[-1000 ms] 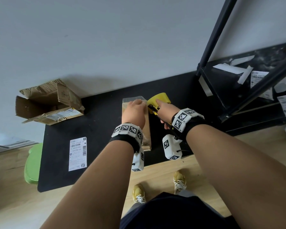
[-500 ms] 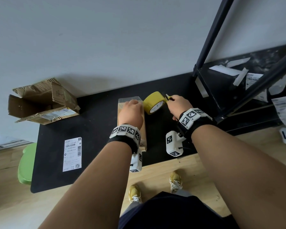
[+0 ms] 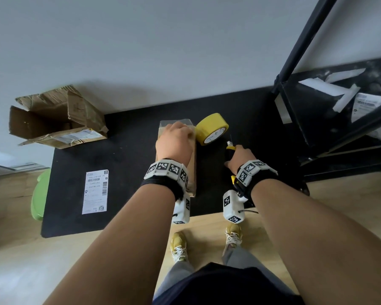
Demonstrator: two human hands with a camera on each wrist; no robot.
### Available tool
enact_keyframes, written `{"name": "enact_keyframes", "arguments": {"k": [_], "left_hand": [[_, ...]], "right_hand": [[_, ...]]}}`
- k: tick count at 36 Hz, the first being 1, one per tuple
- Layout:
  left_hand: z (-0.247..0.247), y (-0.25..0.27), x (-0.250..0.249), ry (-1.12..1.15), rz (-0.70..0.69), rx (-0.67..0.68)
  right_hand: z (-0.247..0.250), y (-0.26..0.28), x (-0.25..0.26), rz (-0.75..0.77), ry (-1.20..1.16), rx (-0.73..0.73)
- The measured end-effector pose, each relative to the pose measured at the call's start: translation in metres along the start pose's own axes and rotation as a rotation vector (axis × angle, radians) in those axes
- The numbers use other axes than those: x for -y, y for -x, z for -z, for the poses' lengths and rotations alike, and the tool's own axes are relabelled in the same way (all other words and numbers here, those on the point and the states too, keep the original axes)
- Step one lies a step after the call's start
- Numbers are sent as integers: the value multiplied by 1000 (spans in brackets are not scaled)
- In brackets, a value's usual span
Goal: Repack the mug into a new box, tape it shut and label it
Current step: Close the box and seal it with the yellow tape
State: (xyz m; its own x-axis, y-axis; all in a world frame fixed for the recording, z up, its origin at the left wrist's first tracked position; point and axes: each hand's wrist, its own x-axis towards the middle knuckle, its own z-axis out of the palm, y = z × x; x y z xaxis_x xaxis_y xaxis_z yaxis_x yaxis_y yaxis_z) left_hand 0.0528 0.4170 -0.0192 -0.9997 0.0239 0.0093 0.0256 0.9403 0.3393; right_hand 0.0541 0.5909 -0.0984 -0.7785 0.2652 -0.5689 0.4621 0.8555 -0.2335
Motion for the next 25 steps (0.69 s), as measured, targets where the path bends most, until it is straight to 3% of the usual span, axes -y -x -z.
{"name": "enact_keyframes", "arguments": {"k": [5,12,14,17,20,25], "left_hand": [[-1,2,-1,11,5,-34],[-4,4,-3,7,15,-40],[-3,4,-2,14,22,-32],[-3,3,-1,3,17,-15],[-1,2,0,4,12,0],[-2,4,0,16,23,-10]], "right_hand": [[7,-3,8,59,-20,-45],[54,-6,53,348,-179,-418],[64,-7,67,460,-128,-378],[71,-11,81,609,97,-194],[73,-12,84,599,305,-113],[68,-6,78,557,334,-111]]}}
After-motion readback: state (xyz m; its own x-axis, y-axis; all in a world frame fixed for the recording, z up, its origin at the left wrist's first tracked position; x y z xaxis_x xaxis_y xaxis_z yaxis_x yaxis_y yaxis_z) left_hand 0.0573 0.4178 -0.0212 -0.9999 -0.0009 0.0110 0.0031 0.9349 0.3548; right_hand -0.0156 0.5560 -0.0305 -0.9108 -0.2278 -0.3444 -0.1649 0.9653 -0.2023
